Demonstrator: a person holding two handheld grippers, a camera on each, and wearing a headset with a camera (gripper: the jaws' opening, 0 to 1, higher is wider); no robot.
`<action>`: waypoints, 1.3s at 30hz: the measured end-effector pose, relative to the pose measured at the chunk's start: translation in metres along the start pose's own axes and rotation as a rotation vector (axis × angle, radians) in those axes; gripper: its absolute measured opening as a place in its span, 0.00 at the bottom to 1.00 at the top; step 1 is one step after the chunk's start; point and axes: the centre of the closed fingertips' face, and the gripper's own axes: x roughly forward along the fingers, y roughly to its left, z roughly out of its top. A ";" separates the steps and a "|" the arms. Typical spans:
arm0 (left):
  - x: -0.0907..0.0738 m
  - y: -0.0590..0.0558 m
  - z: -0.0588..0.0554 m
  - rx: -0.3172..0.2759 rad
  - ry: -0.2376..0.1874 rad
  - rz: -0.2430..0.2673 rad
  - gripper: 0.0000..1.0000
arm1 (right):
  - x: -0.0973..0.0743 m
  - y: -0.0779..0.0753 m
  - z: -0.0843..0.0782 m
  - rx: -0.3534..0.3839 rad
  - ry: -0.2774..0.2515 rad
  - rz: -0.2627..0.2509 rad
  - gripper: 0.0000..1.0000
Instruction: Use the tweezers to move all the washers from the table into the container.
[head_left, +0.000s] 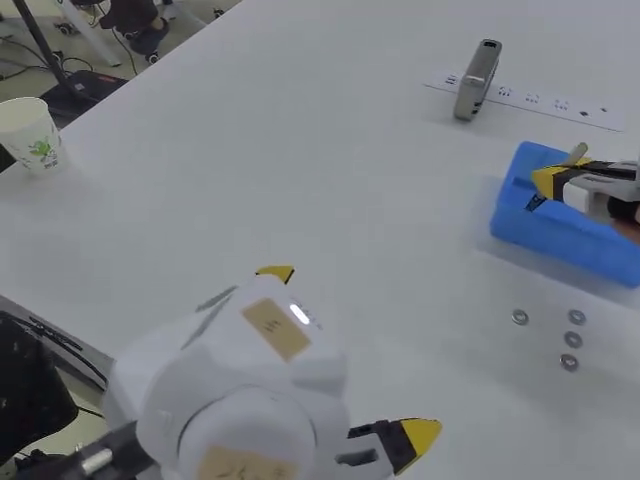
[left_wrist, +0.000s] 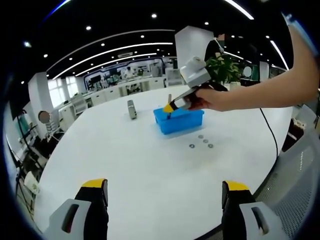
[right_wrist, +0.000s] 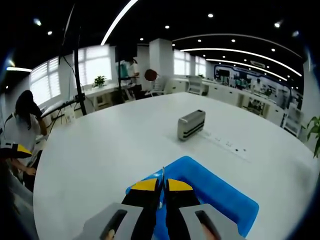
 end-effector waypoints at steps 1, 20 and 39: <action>0.000 0.000 0.000 0.000 0.001 0.003 0.97 | 0.000 0.000 -0.001 0.001 0.003 -0.003 0.01; 0.001 0.001 -0.001 -0.019 0.003 -0.002 0.95 | -0.013 -0.003 0.013 0.079 -0.051 -0.016 0.02; 0.001 -0.001 -0.003 -0.003 0.014 -0.013 0.95 | -0.073 0.018 0.069 -0.110 -0.164 -0.032 0.02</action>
